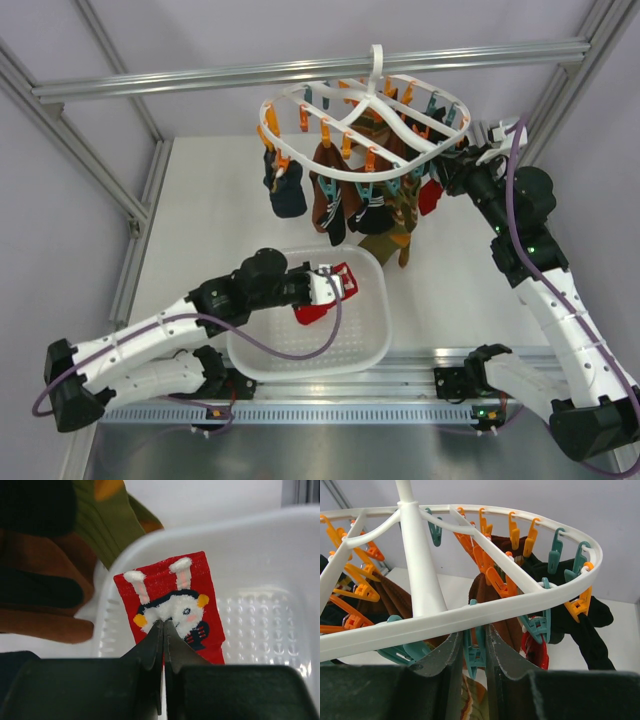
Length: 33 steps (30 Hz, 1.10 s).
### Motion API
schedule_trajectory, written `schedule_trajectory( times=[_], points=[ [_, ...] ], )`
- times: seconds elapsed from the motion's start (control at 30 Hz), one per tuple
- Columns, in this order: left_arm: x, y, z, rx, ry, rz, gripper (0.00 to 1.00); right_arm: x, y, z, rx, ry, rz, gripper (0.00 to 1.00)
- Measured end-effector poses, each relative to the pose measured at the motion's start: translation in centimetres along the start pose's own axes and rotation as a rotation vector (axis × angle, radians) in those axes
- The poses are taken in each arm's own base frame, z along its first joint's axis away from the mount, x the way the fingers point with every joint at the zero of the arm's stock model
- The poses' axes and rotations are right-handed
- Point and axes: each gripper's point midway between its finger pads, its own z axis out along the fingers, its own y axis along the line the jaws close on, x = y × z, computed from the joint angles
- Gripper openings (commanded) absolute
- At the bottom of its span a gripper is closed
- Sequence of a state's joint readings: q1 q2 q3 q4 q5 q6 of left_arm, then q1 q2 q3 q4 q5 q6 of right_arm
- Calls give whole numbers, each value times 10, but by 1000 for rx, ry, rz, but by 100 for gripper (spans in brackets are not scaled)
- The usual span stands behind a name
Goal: Clip the socks to the hanger
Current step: Pick up the sock from the bin, then clamp the sock onto the hanger.
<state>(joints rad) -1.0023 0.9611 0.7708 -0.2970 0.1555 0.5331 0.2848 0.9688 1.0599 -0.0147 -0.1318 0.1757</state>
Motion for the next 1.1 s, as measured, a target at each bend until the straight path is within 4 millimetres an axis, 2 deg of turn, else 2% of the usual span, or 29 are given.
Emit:
schedule_trajectory(
  times=[0.1,0.23,0.37,0.57,0.67,0.77,0.9,1.0,1.1],
  points=[
    [-37,8,-14,-41,-162,28,0,0,0,0,0,0,0,0],
    [-83,19,-12,-45,-297,60,0,0,0,0,0,1,1,0],
    [-125,31,7,-23,-366,56,0,0,0,0,-1,1,4,0],
    [-216,34,33,13,-552,49,0,0,0,0,0,2,11,0],
    [-238,29,47,30,-609,40,0,0,1,0,-1,1,12,0],
    [-239,32,73,10,-615,24,0,0,1,0,-1,1,20,0],
    [-216,43,112,-43,-562,-9,0,-5,2,-1,0,1,32,0],
    [-195,59,134,-93,-516,-46,0,-6,3,-1,1,7,40,0],
    [-178,85,141,-161,-490,-69,0,-5,3,-1,1,11,47,0]
  ],
)
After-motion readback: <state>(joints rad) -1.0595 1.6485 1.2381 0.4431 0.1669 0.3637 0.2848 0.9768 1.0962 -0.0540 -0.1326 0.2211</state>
